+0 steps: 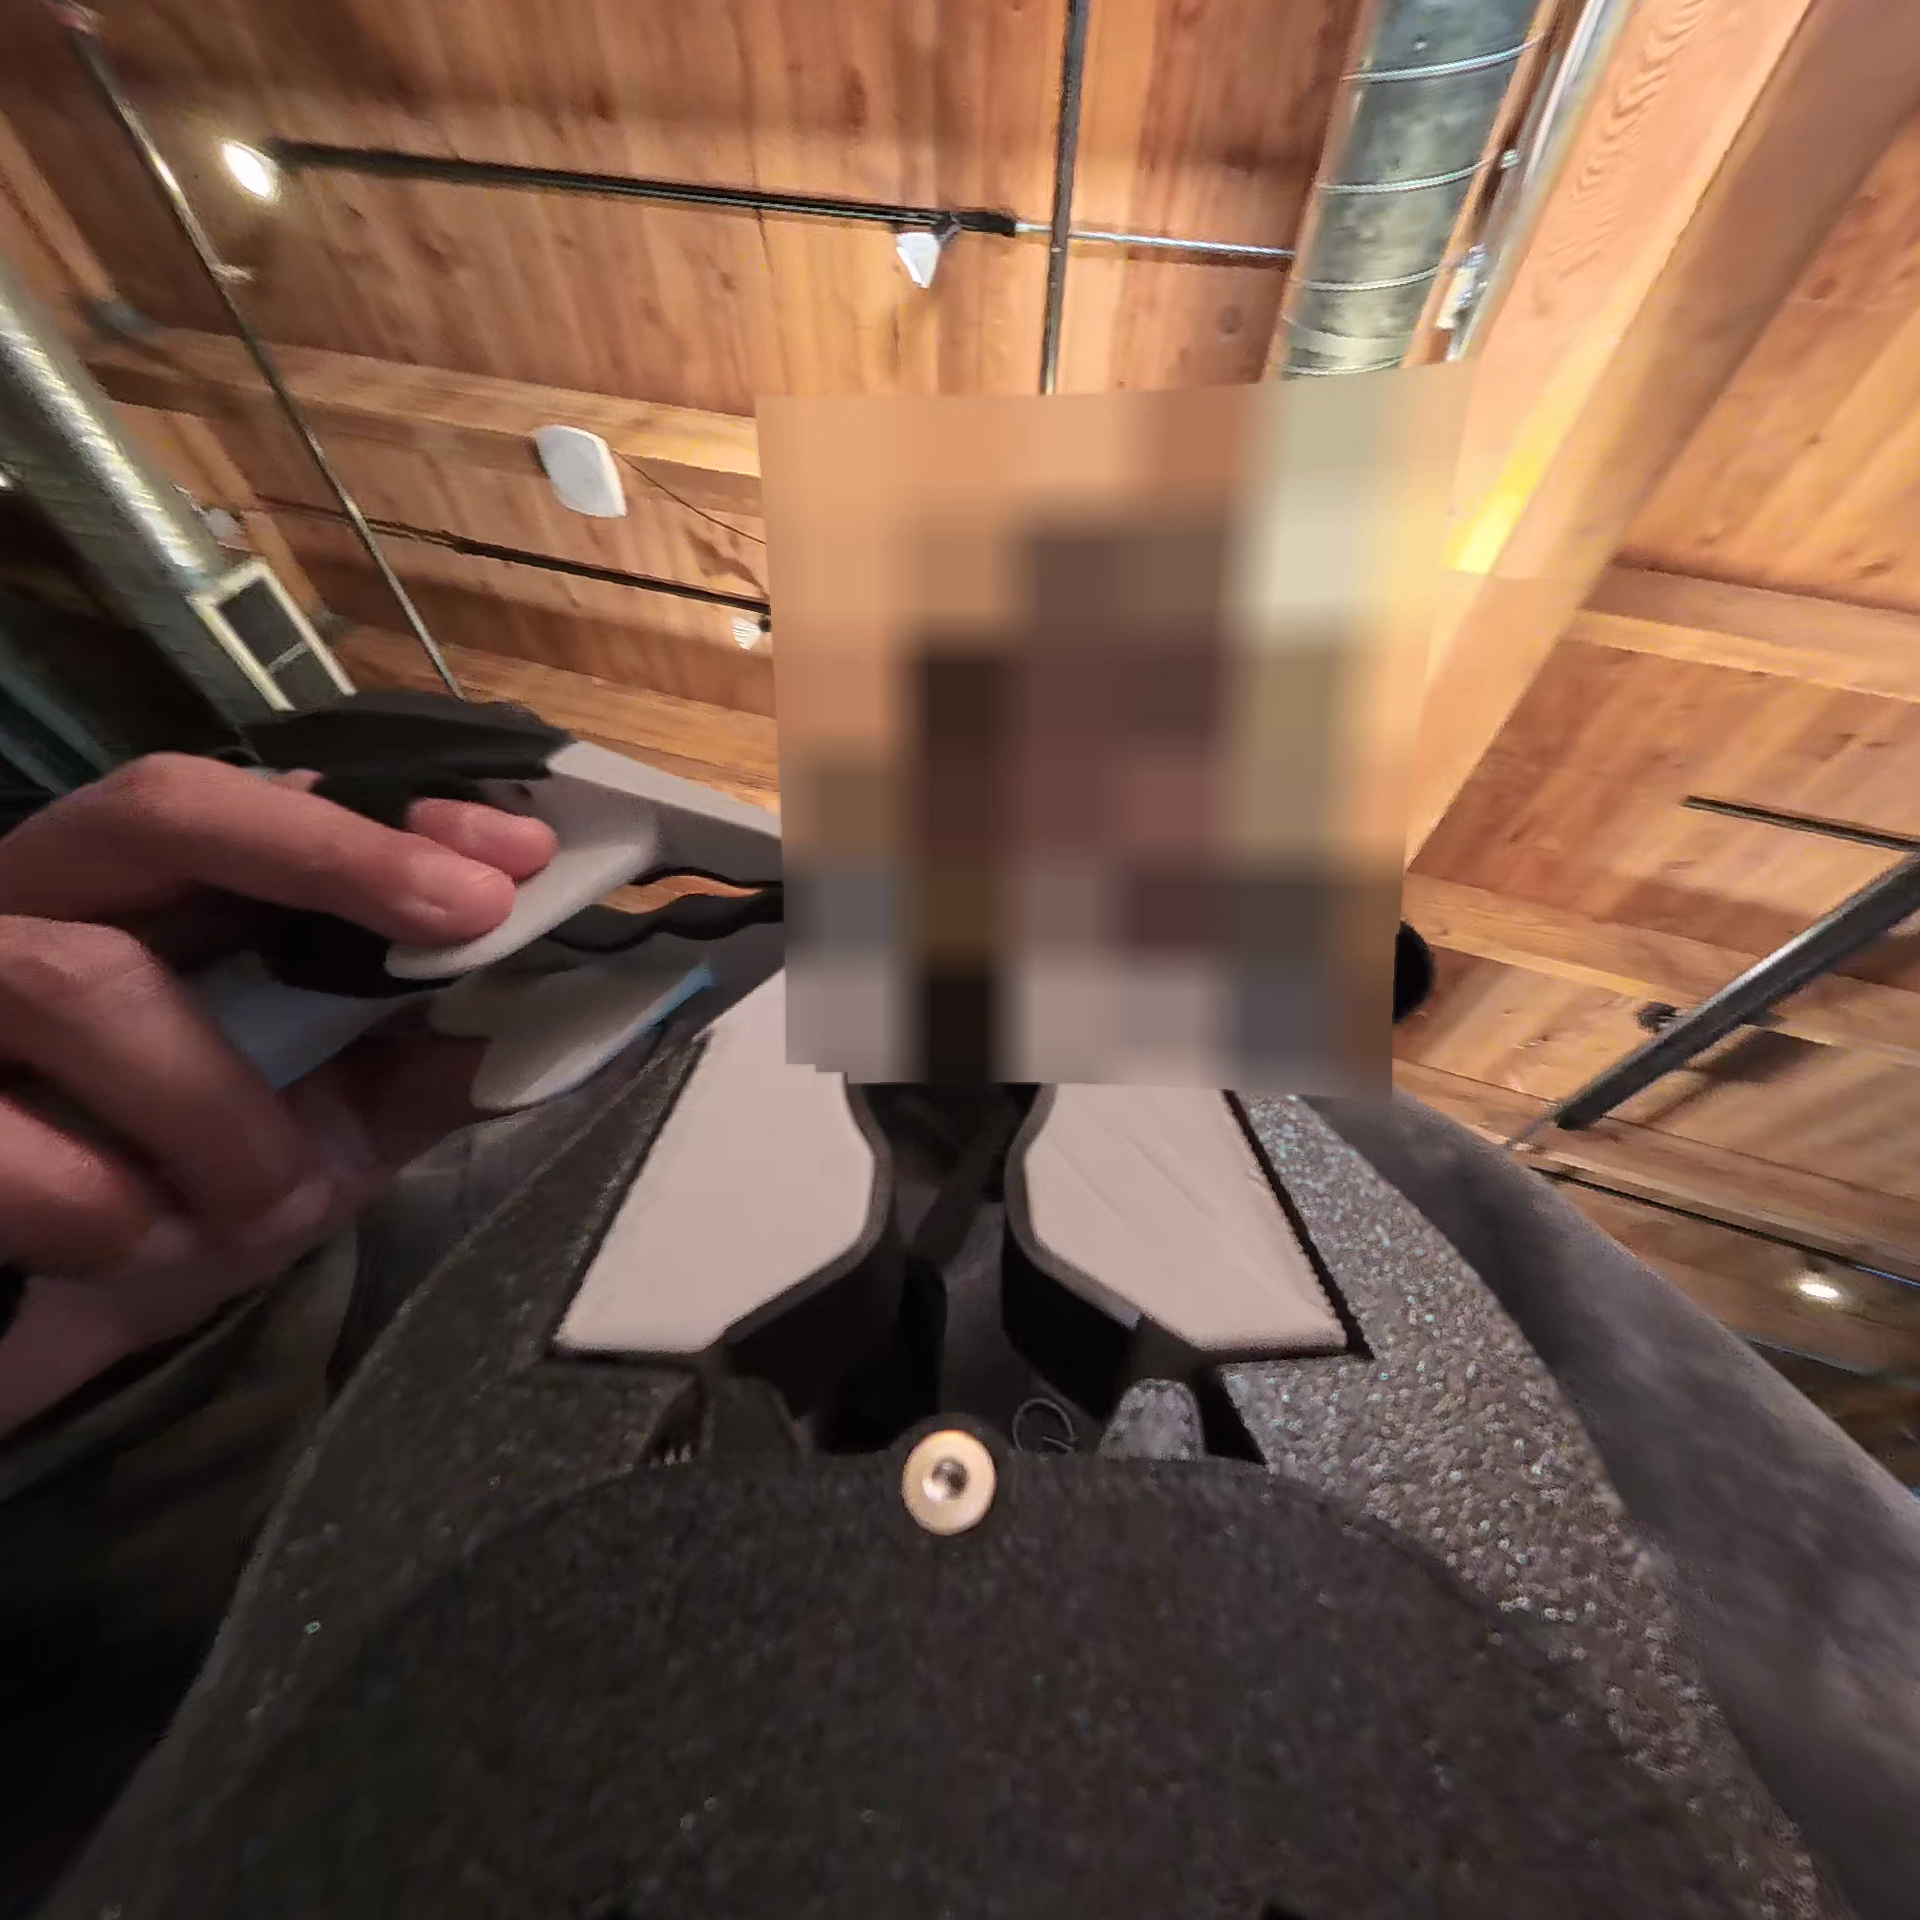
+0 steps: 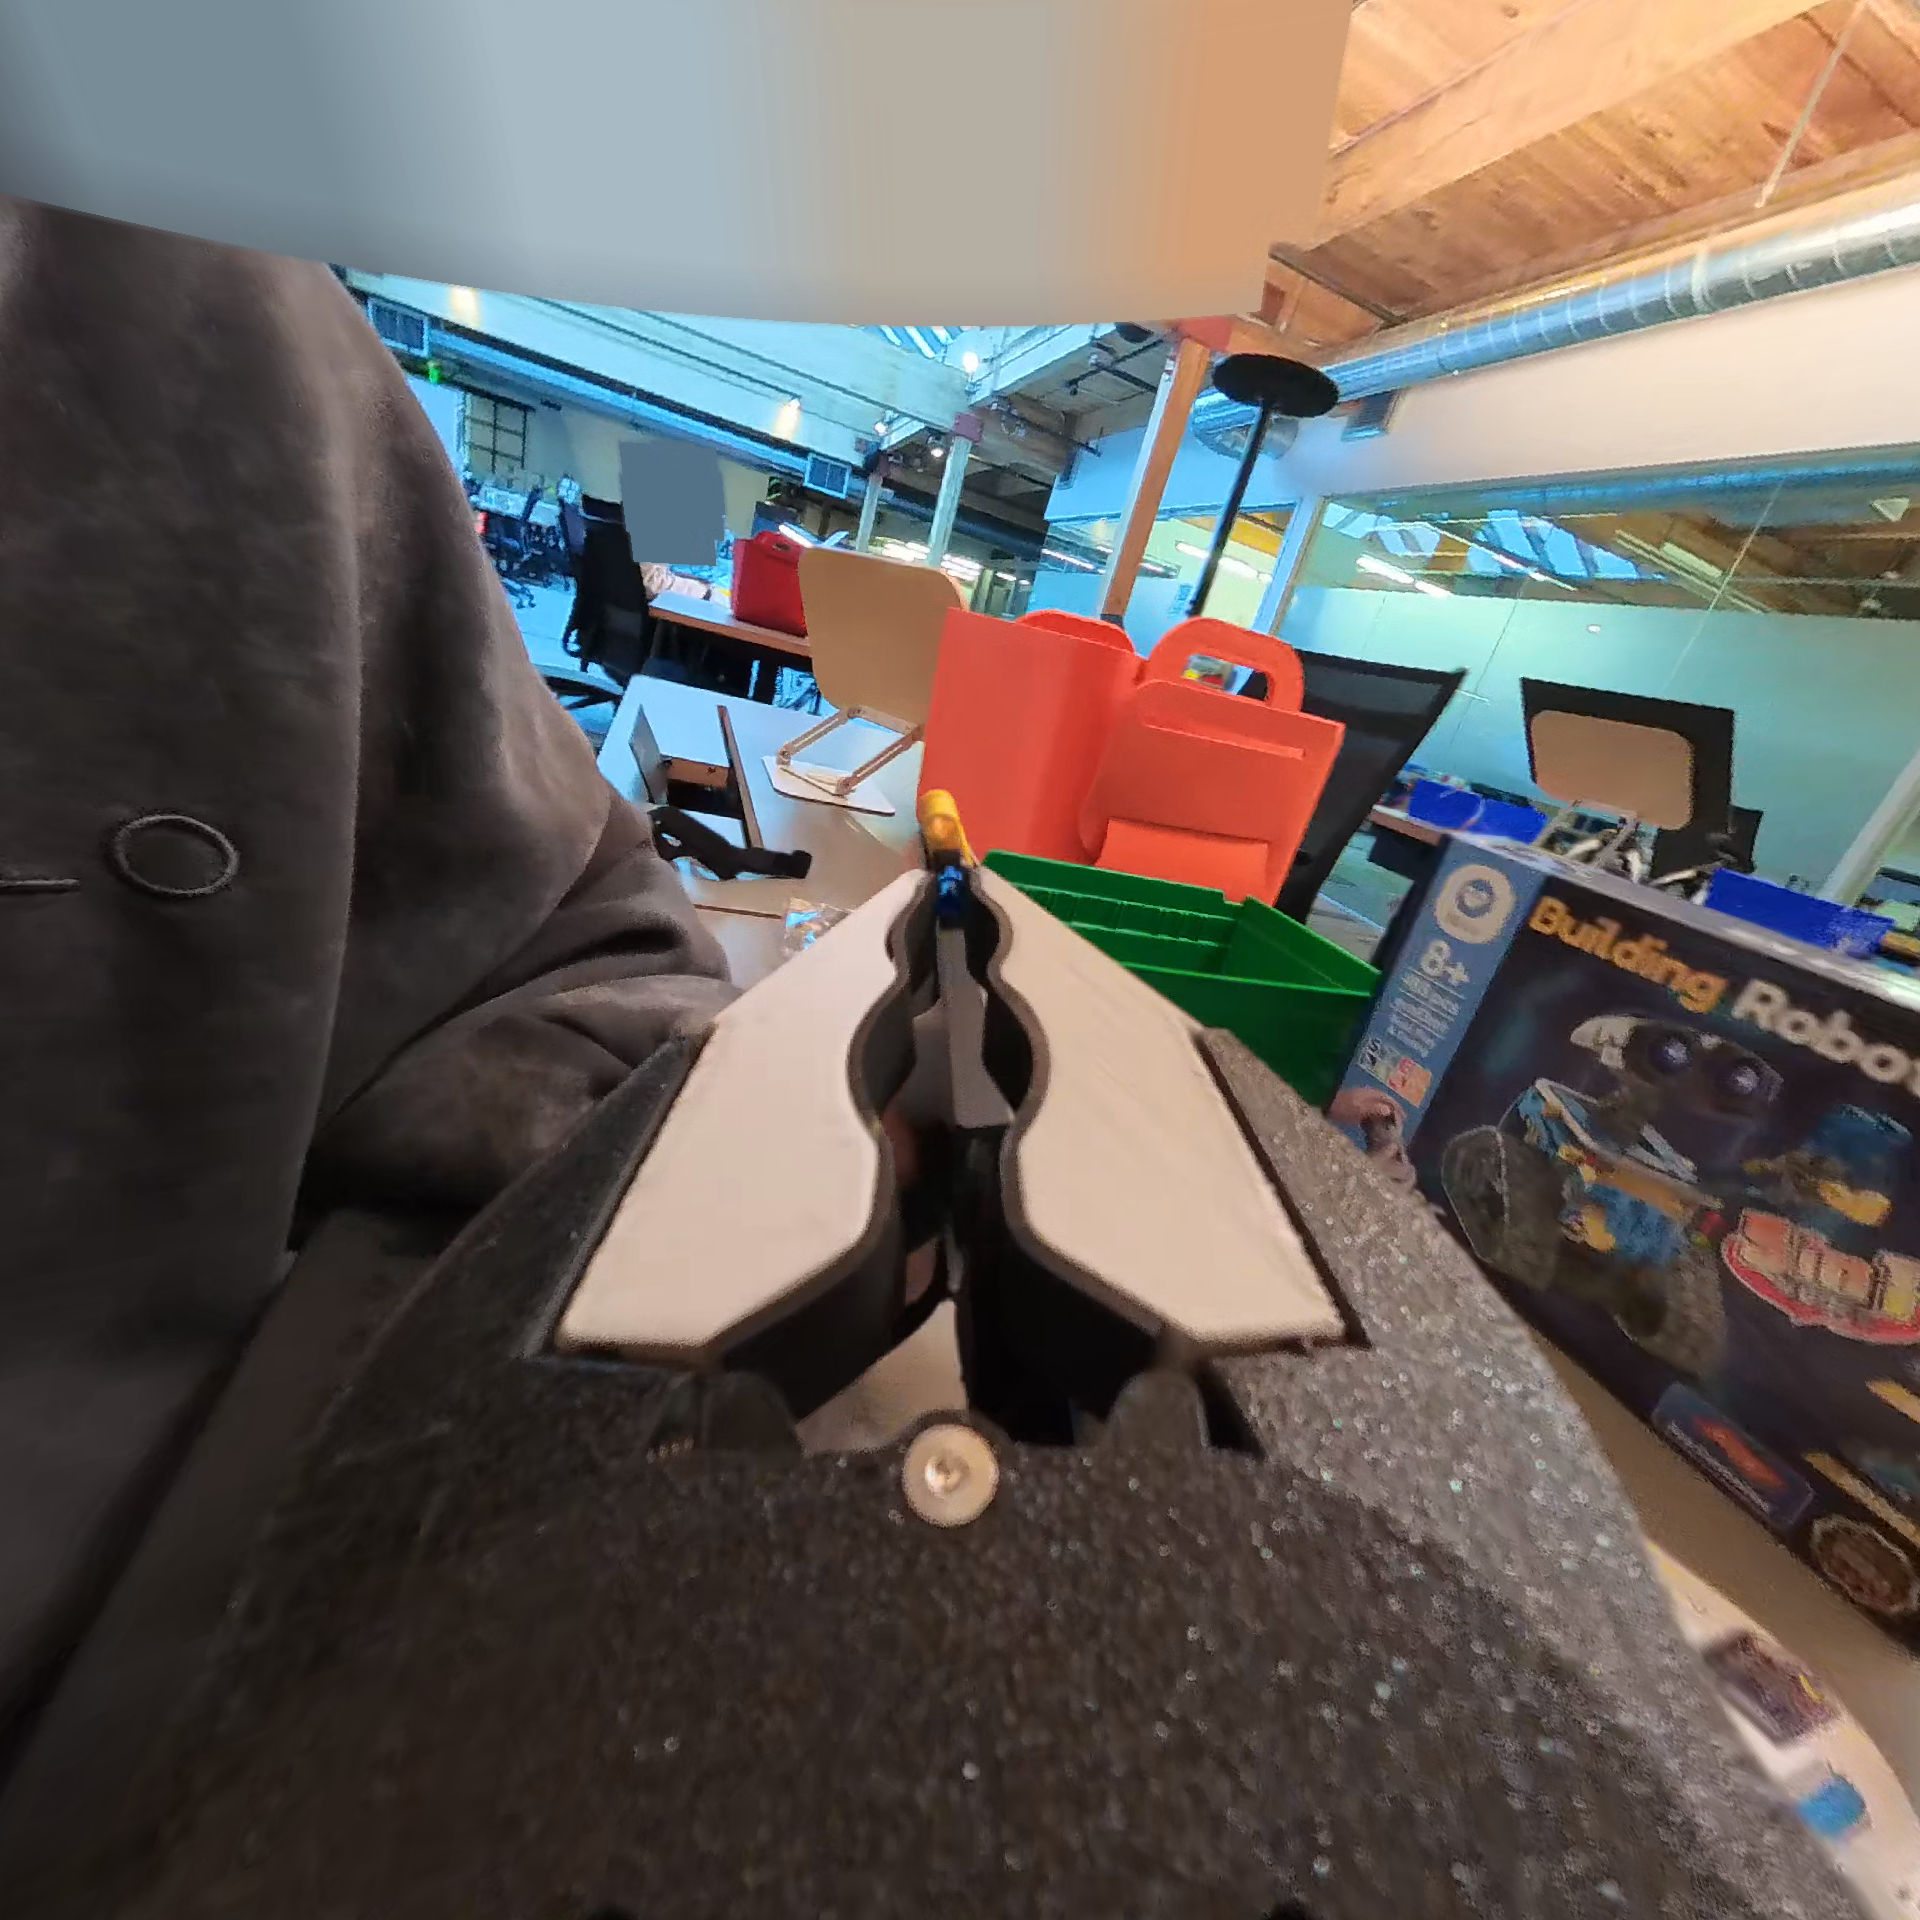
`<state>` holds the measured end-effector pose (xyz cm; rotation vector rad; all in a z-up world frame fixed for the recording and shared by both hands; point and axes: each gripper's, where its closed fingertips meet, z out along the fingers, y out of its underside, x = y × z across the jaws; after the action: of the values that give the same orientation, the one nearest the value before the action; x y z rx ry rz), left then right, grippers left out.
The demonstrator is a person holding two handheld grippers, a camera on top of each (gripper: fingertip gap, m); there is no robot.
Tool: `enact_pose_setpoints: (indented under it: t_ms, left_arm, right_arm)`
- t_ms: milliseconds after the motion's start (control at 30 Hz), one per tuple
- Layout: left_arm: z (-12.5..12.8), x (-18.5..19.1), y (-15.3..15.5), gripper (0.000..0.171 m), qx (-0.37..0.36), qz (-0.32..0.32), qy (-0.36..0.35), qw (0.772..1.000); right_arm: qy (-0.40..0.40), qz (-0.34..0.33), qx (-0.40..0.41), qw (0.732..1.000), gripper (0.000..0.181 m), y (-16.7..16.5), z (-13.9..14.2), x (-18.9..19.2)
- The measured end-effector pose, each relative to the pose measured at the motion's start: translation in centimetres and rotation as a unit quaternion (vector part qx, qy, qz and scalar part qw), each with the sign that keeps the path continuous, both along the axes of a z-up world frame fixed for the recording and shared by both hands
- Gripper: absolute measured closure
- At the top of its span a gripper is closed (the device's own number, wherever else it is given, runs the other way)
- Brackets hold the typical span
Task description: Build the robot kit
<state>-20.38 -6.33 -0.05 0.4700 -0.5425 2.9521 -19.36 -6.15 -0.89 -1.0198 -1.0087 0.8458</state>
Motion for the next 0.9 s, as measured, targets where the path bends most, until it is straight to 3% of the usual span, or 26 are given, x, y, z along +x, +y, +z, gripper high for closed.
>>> enact_pose_setpoints:
  t_ms: [333, 900]
  left_arm:
    - [0.5, -1.0, -0.7, 0.165, -0.004, -0.041, -0.035, 0.999]
    - [1.0, -2.6, 0.5, 0.166, -0.041, -0.055, -0.082, 0.994]
  right_arm:
    - [0.016, 0.023, 0.014, 1.0, 0.175, -1.3, 1.4, -1.5]
    - [0.082, 0.058, -0.001, 0.995, 0.174, 0.0, 1.9, -3.2]
